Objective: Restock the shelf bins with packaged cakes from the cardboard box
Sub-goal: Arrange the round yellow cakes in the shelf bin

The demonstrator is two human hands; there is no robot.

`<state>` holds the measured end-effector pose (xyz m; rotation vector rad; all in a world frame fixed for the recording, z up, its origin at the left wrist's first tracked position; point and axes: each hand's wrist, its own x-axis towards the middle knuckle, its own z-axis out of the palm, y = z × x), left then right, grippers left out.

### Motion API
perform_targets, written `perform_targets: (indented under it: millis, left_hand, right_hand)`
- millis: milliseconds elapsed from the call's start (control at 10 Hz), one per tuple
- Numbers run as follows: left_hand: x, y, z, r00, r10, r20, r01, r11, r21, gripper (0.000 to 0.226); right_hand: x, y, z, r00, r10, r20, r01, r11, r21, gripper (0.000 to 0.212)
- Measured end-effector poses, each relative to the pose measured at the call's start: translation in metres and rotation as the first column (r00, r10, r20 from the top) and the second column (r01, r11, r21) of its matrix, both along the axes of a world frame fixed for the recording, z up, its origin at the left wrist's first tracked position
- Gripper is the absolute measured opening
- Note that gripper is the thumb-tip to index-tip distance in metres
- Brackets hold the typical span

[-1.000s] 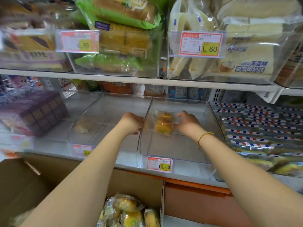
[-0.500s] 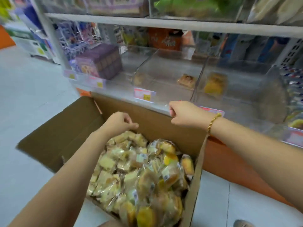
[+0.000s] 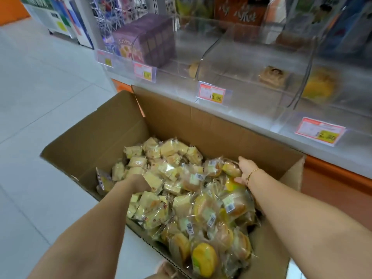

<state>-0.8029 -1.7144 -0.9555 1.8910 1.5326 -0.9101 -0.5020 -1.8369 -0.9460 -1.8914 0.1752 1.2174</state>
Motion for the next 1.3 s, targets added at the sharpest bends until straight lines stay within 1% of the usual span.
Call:
perform_targets:
  millis: [100, 200, 300, 400, 500, 600, 700, 800, 900, 1000, 1100, 1200, 1300]
  left_hand:
    - [0.012, -0.005, -0.006, 0.99, 0.093, -0.109, -0.12, 0.954, -0.274, 0.072]
    - [0.013, -0.005, -0.014, 0.98, 0.051, -0.192, -0.115, 0.934, -0.338, 0.074]
    - [0.012, -0.004, -0.022, 0.974, 0.01, -0.225, -0.088, 0.936, -0.34, 0.075]
    - [0.024, -0.019, -0.025, 0.982, 0.023, -0.188, -0.121, 0.837, -0.534, 0.071]
    - [0.039, -0.052, -0.032, 0.985, -0.043, -0.166, -0.079, 0.748, -0.66, 0.063]
    - [0.045, -0.07, -0.028, 0.969, -0.22, -0.114, 0.114, 0.805, -0.582, 0.052]
    - [0.065, -0.087, -0.013, 0.894, -0.448, -0.004, 0.43, 0.859, -0.279, 0.033]
    - [0.091, -0.126, 0.01, 0.862, -0.502, 0.067, 0.506, 0.851, -0.139, 0.033]
    - [0.104, -0.15, 0.011, 0.853, -0.509, 0.119, 0.522, 0.837, -0.163, 0.034]
    - [0.1, -0.152, 0.025, 0.824, -0.553, 0.12, 0.566, 0.808, -0.163, 0.041]
    - [0.096, -0.159, 0.02, 0.759, -0.627, 0.175, 0.65, 0.745, -0.15, 0.048]
    - [0.089, -0.166, 0.009, 0.738, -0.63, 0.242, 0.673, 0.714, -0.193, 0.052]
    - [0.085, -0.166, -0.01, 0.741, -0.621, 0.255, 0.67, 0.704, -0.234, 0.057]
  right_hand:
    - [0.0, -0.001, -0.026, 0.9, -0.337, -0.278, 0.366, 0.929, 0.057, 0.044]
    - [0.001, 0.003, -0.03, 0.789, -0.441, -0.427, 0.505, 0.862, 0.042, 0.037]
    - [0.004, 0.0, -0.024, 0.731, -0.46, -0.504, 0.542, 0.84, 0.019, 0.02]
    - [0.009, -0.005, -0.024, 0.71, -0.449, -0.543, 0.539, 0.842, 0.008, 0.02]
    - [0.009, -0.009, -0.029, 0.761, -0.385, -0.522, 0.454, 0.891, 0.003, 0.022]
    - [0.004, -0.01, -0.023, 0.898, -0.122, -0.423, 0.149, 0.988, 0.031, 0.014]
    - [-0.003, -0.011, 0.007, 0.959, 0.227, -0.168, -0.222, 0.974, 0.048, 0.011]
    - [-0.002, -0.022, 0.05, 0.8, 0.568, 0.195, -0.563, 0.822, -0.088, 0.014]
    - [0.006, -0.041, 0.085, 0.614, 0.735, 0.288, -0.714, 0.673, -0.195, 0.025]
    - [0.009, -0.054, 0.114, 0.549, 0.757, 0.354, -0.743, 0.636, -0.207, 0.024]
    - [0.015, -0.071, 0.141, 0.484, 0.75, 0.452, -0.746, 0.623, -0.236, 0.028]
    - [0.023, -0.101, 0.162, 0.451, 0.724, 0.522, -0.752, 0.623, -0.215, 0.02]
    - [0.029, -0.13, 0.172, 0.52, 0.665, 0.537, -0.749, 0.657, -0.087, 0.015]
